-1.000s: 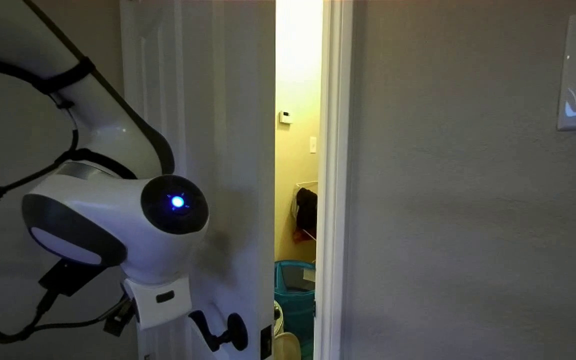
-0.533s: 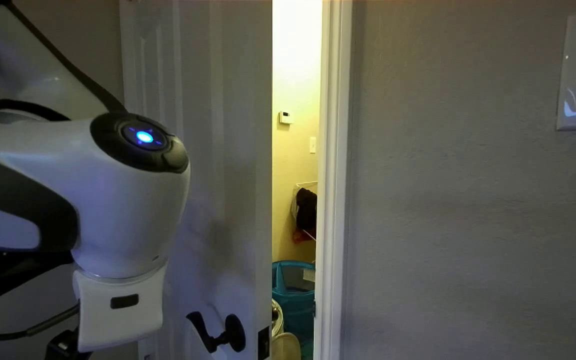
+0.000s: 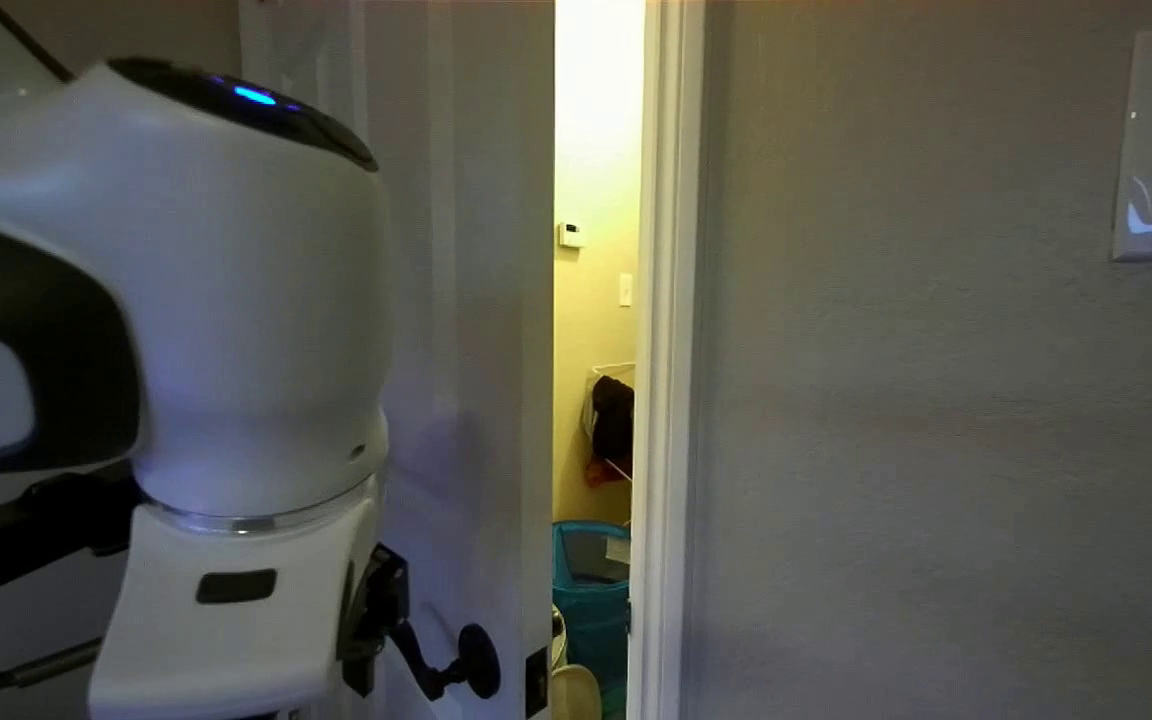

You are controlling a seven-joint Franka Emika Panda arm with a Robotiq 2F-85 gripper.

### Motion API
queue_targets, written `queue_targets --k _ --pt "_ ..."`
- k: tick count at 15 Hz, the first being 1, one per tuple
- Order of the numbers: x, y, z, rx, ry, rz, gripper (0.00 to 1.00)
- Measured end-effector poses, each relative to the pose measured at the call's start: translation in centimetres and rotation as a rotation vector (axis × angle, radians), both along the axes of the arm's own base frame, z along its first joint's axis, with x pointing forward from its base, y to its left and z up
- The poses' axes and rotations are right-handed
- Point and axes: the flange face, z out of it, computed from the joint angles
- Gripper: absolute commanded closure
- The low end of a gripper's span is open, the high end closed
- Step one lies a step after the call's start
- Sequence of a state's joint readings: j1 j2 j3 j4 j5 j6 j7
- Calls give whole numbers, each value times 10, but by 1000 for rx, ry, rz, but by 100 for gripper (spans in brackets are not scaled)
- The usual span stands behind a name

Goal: Push the door handle down and open the door

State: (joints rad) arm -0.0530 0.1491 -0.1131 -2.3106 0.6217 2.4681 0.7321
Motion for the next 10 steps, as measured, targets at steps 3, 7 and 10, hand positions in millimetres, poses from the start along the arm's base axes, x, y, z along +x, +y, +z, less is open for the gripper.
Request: queue_targets --k 3,7,10 --pt "19 -20 0 -44 -45 -75 0" --pt "59 -37 -2 -83 -106 -110 0" --pt "93 -47 -2 -99 -149 -121 0"
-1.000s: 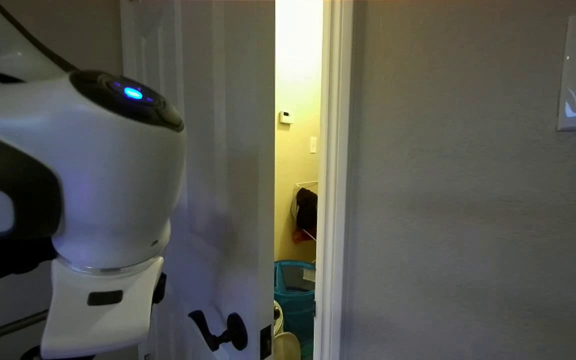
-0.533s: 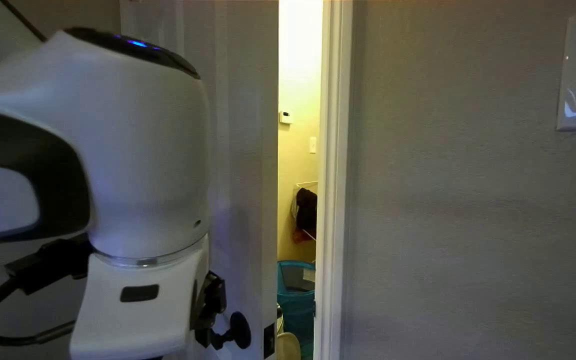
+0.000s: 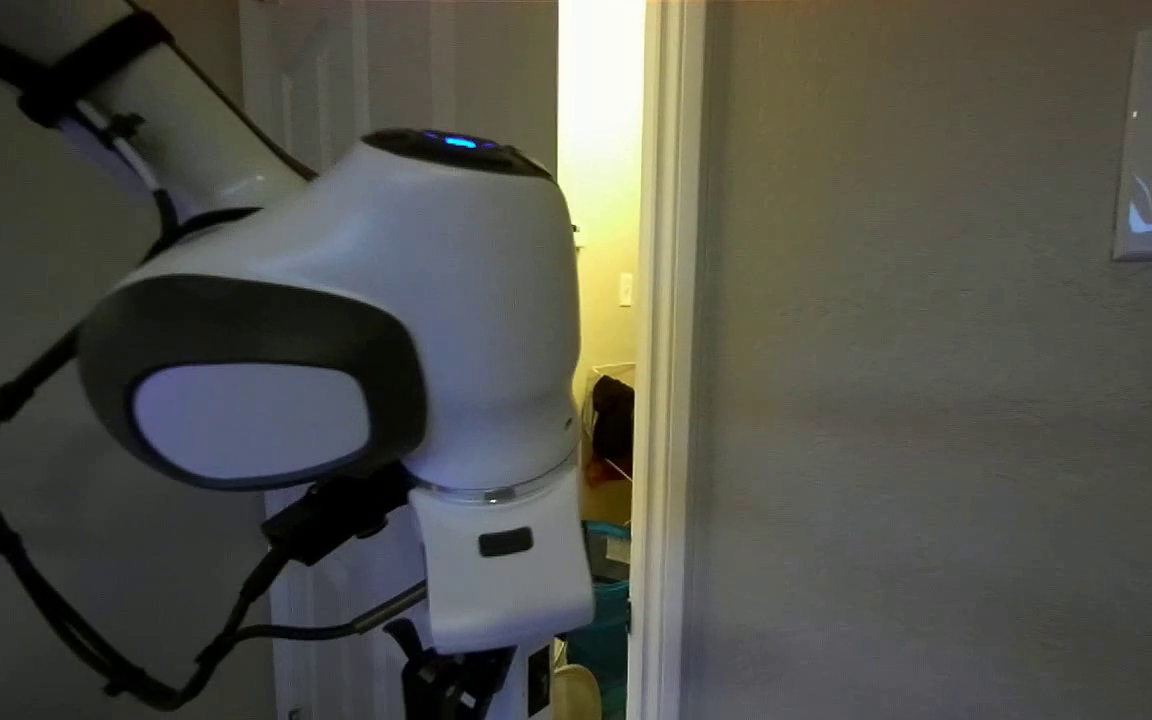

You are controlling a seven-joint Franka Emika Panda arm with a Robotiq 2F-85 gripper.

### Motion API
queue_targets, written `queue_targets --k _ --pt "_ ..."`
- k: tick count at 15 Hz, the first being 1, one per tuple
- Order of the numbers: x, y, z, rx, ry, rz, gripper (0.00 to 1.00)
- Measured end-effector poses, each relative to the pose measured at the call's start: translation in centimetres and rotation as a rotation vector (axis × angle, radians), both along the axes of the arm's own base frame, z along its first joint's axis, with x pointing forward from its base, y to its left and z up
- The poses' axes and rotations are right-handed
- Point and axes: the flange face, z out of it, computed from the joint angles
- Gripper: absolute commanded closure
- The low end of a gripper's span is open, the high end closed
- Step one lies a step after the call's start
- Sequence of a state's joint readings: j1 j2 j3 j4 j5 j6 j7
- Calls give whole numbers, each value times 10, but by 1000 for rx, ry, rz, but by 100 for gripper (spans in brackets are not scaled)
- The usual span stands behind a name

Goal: Push the door handle down and open the door

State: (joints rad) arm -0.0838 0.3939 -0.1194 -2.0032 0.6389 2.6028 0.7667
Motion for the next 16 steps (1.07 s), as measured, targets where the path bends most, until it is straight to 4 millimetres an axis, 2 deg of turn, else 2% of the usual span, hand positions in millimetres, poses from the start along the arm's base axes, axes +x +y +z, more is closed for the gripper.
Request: queue_targets --k 4,7,12,16 --pt "35 -16 0 -13 -47 -4 0" --pt "53 -28 -2 61 -136 16 0" --pt "71 -56 -19 259 -293 101 0" --pt "77 -57 -36 437 -331 224 0"
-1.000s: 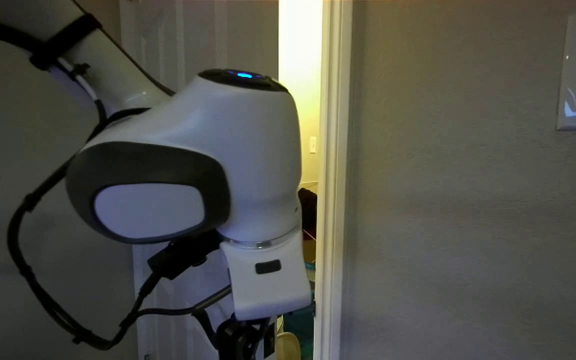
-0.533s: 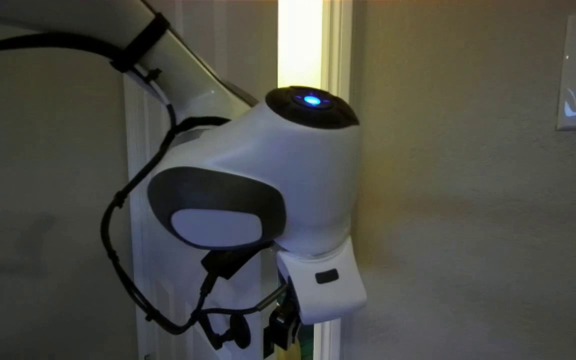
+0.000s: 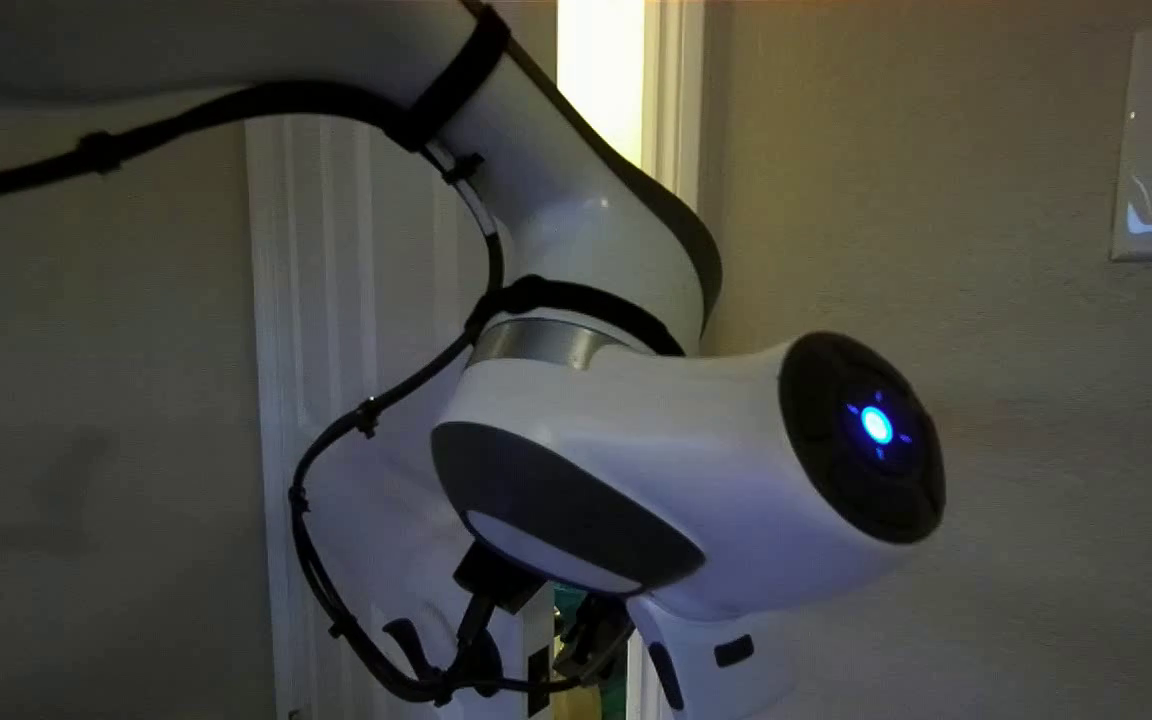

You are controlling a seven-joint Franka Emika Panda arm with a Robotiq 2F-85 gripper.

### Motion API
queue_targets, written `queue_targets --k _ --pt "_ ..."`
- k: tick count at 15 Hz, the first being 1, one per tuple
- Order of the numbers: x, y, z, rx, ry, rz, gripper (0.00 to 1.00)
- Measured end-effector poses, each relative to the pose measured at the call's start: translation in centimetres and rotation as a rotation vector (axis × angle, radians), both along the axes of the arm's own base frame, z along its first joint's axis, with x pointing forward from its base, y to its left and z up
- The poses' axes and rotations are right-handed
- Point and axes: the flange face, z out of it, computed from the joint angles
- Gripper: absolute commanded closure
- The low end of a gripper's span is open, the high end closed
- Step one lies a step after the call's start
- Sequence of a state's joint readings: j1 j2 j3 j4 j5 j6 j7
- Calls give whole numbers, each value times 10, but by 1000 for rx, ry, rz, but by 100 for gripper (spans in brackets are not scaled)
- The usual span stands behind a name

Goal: Push the door handle down and open the door

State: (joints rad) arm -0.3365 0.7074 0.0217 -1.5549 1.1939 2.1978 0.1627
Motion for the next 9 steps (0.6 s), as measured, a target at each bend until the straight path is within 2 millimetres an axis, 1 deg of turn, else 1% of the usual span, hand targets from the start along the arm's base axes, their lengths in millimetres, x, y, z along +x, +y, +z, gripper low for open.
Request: queue_targets --k 2,5,9 --pt "0 11 -8 81 16 88 0" --pt "-6 30 -19 177 55 196 0" --pt "-16 33 -25 229 91 264 0"
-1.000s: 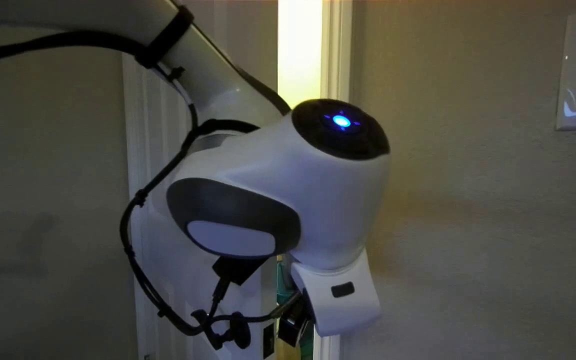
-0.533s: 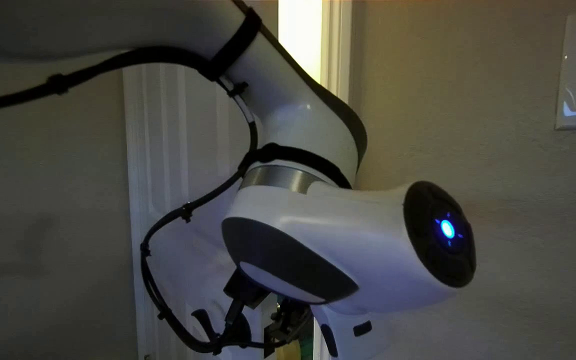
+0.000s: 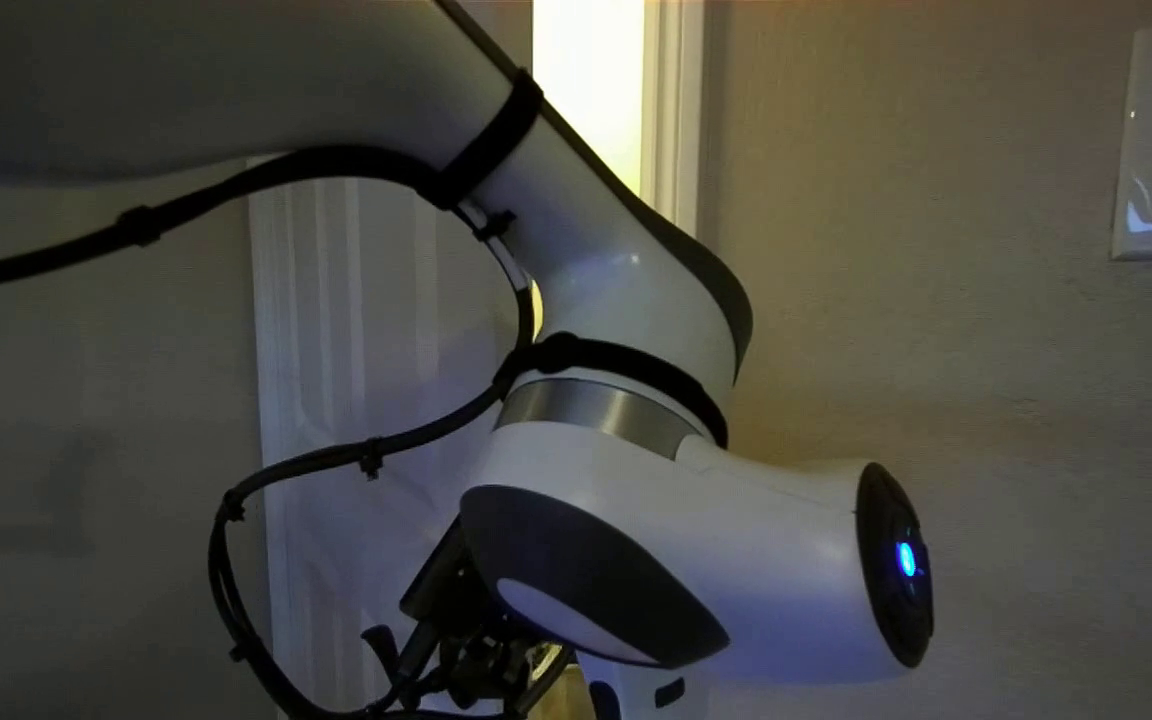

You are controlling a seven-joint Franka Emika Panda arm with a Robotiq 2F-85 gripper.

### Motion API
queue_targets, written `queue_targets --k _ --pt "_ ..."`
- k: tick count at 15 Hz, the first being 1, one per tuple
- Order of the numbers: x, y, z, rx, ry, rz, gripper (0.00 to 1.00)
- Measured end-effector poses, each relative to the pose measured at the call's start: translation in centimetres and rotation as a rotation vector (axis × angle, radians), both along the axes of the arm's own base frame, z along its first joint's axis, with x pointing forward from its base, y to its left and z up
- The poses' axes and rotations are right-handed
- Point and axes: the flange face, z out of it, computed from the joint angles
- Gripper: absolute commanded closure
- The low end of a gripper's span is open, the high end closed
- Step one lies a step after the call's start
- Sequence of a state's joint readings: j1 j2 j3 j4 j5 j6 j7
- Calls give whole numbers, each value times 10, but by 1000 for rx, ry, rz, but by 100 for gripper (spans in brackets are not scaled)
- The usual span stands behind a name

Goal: Push the door handle down and open the door

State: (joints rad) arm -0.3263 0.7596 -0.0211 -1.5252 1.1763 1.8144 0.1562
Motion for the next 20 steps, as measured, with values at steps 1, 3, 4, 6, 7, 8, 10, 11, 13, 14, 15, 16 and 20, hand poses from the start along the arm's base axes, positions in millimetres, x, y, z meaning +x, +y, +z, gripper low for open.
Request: queue_targets --k 1,3,4,6,7,8,10,11,13,14,15,16,20 --pt "-3 1 -1 8 9 17 0" --pt "-8 3 -4 16 29 53 0" --pt "-11 5 -7 14 42 73 0" --pt "-18 9 -13 -2 73 113 0" --pt "-21 10 -15 -16 90 133 0" --pt "-25 12 -16 -34 110 154 0" --pt "-34 14 -16 -80 152 197 0" --pt "-39 15 -15 -103 169 220 0" --pt "-50 18 -12 -147 206 260 0" --pt "-55 19 -10 -169 224 276 0" --pt "-60 19 -7 -190 242 289 0" --pt "-64 18 -4 -219 259 297 0" --pt "-70 2 17 -412 254 264 0"
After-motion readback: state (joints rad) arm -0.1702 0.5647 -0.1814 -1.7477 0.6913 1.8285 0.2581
